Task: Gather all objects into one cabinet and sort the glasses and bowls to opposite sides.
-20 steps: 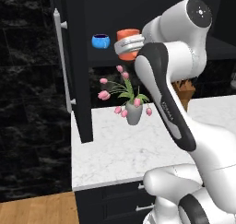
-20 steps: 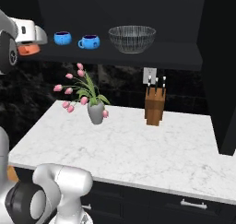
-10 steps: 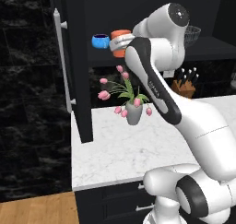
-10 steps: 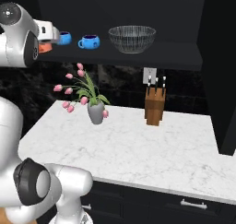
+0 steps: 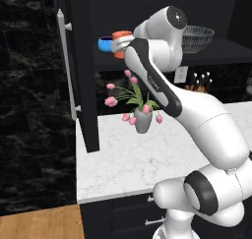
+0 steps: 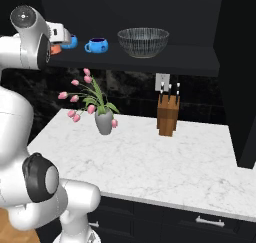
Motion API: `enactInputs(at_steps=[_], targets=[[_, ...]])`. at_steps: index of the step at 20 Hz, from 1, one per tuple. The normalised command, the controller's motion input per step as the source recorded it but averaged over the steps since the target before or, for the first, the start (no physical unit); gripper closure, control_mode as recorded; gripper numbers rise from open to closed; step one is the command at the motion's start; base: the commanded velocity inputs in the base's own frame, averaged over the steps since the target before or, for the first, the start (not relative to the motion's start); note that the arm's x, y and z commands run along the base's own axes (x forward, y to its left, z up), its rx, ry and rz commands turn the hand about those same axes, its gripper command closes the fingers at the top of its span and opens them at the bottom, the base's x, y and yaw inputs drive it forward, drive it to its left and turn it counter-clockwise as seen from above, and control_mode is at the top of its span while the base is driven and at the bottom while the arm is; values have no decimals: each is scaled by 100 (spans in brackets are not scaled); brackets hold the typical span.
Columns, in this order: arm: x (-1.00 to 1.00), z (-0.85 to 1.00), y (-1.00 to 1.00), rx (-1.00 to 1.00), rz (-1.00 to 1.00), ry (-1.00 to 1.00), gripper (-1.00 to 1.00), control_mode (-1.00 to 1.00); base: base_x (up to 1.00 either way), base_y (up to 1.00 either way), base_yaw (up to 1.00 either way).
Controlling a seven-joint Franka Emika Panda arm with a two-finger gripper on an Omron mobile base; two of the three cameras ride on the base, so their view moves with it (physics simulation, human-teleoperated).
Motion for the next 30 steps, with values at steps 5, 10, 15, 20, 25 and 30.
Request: enactInputs(at_steps=[5,10,15,20,25,30], targets=[[24,-11,13,1,0,0,100,-100,0,0,0],[38,-22,16,1,0,0,100,-100,0,0,0],[44,-19,27,1,0,0,100,-100,0,0,0],[41,-4,17,0,0,0,100,-100,0,0,0],[43,0,4,0,0,0,100,-100,0,0,0],[41,-4,4,0,0,0,100,-100,0,0,0]])
